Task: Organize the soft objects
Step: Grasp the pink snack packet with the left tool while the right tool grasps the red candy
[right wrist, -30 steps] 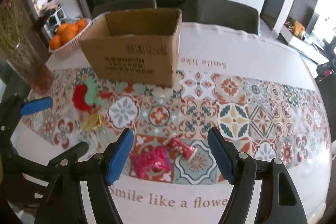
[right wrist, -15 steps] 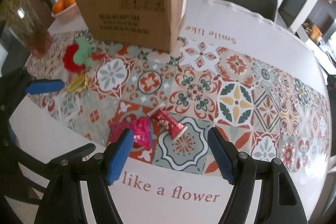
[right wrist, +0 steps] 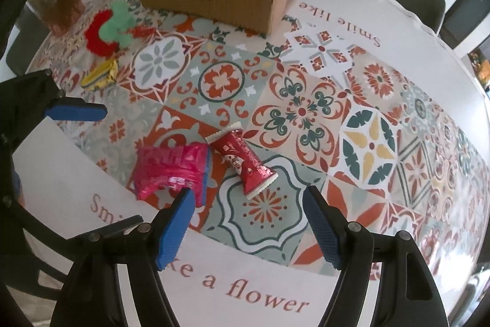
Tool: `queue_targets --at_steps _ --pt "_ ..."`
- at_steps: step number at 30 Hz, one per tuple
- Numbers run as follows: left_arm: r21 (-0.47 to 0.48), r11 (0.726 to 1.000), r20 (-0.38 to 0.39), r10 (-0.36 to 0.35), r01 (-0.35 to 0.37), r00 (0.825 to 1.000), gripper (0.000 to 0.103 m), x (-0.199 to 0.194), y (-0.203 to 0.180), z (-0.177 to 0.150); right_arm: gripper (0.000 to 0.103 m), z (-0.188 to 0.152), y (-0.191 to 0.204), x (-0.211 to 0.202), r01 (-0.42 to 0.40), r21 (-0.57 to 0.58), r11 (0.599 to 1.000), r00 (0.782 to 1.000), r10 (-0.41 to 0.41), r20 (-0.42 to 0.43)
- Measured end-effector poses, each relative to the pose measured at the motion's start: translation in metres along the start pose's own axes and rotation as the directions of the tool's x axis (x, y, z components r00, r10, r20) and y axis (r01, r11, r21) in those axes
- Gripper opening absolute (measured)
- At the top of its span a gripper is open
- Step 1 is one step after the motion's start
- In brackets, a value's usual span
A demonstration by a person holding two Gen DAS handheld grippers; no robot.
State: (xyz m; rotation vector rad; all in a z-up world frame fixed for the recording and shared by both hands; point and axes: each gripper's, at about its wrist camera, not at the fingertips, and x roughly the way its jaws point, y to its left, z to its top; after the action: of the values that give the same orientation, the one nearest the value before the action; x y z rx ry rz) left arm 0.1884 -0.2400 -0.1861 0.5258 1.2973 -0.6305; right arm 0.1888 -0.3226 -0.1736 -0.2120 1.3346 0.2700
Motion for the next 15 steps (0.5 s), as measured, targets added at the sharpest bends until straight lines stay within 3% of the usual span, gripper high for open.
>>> queue_targets --at_steps 15 --pt "0.004 0.999 -0.068 -0.033 0.034 0.997 0.081 0.04 0.0 0.017 0.072 0.01 -0.011 0.04 -0.038 -0.099 0.994 0.999 0.035 -0.036"
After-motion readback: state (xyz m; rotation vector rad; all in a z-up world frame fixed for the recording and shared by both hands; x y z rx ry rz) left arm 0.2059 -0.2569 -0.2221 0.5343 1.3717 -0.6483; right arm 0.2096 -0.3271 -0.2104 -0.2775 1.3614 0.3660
